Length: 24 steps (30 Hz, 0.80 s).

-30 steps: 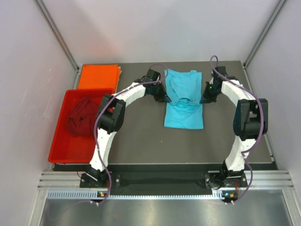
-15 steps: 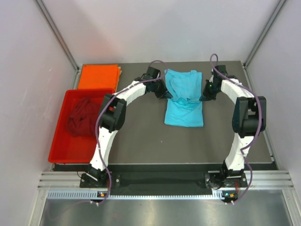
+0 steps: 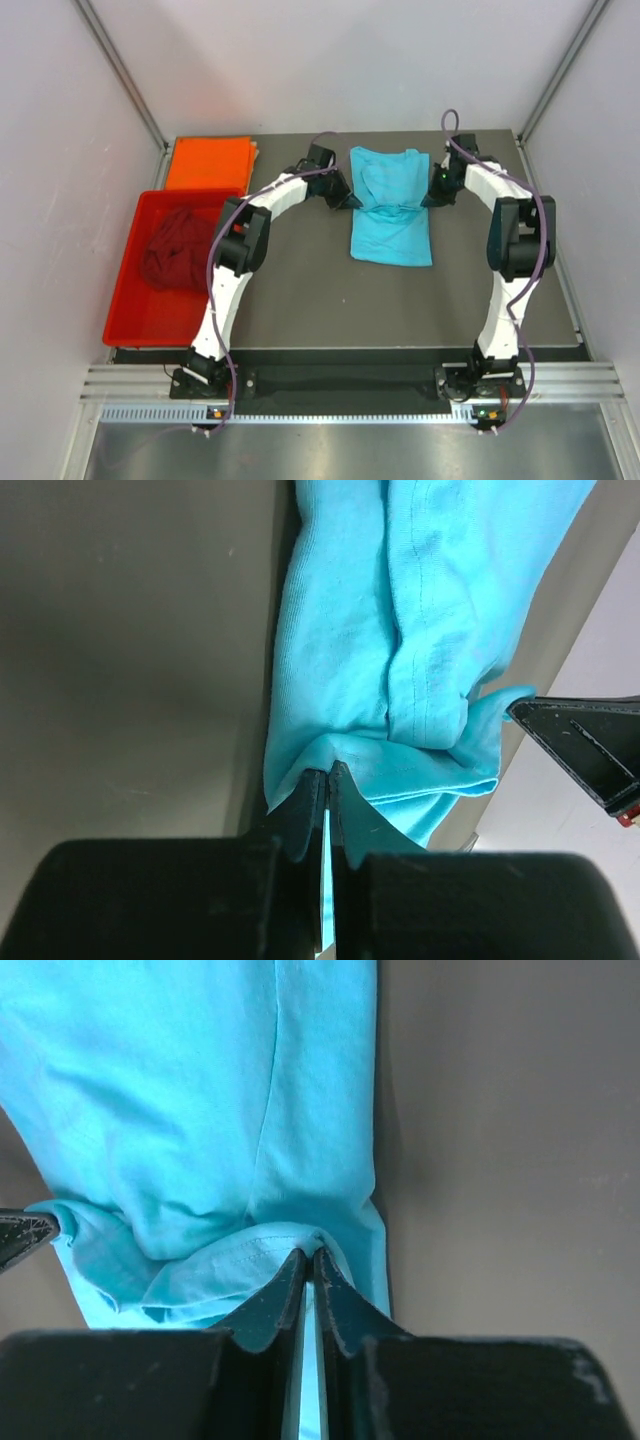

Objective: Fold and stack the t-shirts
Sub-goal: Fold the tshirt

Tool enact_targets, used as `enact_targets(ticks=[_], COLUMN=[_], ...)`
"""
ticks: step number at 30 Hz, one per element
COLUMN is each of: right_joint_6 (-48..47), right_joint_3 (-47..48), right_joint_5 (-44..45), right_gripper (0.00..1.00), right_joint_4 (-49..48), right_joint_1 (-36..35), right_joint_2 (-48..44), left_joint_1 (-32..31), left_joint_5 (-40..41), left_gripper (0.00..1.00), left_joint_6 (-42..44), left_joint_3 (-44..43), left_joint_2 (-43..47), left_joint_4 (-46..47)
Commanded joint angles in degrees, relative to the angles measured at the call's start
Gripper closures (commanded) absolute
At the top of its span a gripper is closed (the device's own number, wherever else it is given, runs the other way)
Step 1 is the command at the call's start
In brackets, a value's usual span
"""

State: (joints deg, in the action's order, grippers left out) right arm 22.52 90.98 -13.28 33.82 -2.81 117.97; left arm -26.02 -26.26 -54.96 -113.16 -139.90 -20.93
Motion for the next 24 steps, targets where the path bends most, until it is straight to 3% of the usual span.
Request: enact_targets(ticks=[1,4,6,8,9,12,16,19,24], right_joint_6=[-0.7,-0.9,-0.1,-0.1,-0.2,-1.8,-2.4,-1.9,-0.4], right_joint_3=[4.1,7.9,8.0,5.3,3.9,-2.3,-8.5,-11.3,-13.8], right_joint_5=[1.0,1.1,2.2,3.1,3.4,3.0,-1.8,-3.3,-3.9], right_gripper=[0.93,0.83,0.79,0.74,0.67,0.64,0.76,0.78,0.79], right_joint_4=[-2.9,-2.7,-2.6,-2.8,-3.2,-4.6,-6.2,-8.4,-11.7], right_joint_1=[0.9,1.3,1.7,1.8,1.8,1.8,1.5,0.0,-2.0], right_joint_2=[0.9,1.6,-0.3,-3.5,-4.8,-9.8,-13.0,-13.5,-11.8], left_joint_1=[0.6,1.1,1.6,2.0,2.2,2.2,1.4,-0.1,-1.5], left_joint_5=[-1.6,-3.9,-5.7,-5.9,-5.9,-3.8,-5.2,-5.6,-4.4], left_gripper=[0.99,0.78,0.54,0.47,0.47,0.51,0.65,0.72,0.74], left_joint_6=[-0.1,1.3,3.0,6.2,7.2,10.1,9.7,9.9,10.4], left_joint_3=[-2.6,-2.6,-1.9,-1.7,-1.1,3.9,9.5,11.6,10.0], left_joint_2=[0.2,1.2,3.4,4.9,6.7,11.0,12.8,12.3,9.0], left_joint_4=[4.8,7.2,10.4,10.3,9.1,9.6,12.5,13.3,12.3])
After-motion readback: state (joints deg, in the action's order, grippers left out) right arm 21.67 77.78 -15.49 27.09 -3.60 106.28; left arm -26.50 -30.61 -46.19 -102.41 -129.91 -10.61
